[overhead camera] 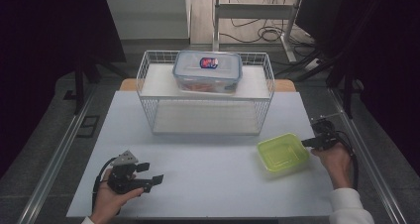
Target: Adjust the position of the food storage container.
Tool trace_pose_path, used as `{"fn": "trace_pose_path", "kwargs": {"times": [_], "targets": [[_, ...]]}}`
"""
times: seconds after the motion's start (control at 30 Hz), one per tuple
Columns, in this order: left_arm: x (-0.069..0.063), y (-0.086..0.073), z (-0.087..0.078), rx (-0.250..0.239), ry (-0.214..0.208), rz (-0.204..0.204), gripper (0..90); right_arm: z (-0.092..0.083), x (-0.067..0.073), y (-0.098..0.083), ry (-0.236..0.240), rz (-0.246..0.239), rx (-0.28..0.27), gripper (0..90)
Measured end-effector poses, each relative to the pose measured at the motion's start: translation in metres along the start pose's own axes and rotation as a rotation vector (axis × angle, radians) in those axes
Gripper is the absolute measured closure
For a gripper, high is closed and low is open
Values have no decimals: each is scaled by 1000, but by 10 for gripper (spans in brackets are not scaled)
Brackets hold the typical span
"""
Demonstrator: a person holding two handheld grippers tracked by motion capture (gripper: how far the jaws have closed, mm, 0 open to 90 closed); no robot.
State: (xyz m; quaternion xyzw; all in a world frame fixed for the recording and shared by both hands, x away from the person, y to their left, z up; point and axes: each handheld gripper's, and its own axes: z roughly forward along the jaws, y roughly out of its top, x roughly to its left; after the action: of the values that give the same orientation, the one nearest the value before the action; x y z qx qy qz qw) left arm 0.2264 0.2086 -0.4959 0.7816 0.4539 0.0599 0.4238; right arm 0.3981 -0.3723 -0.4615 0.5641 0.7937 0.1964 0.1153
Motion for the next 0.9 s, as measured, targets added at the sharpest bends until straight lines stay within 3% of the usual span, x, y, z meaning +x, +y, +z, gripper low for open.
{"fn": "trace_pose_path", "kwargs": {"times": [0.2,0.47,0.9], "targets": [[0,0,0,-2,-1,-2,252,0,9,3,-12,-6,8,763],[0,0,-1,-4,-2,-4,252,1,19,5,-23,-48,-1,857],[1,0,-1,-5,-1,-4,252,4,48,5,38,-127,-5,892]]}}
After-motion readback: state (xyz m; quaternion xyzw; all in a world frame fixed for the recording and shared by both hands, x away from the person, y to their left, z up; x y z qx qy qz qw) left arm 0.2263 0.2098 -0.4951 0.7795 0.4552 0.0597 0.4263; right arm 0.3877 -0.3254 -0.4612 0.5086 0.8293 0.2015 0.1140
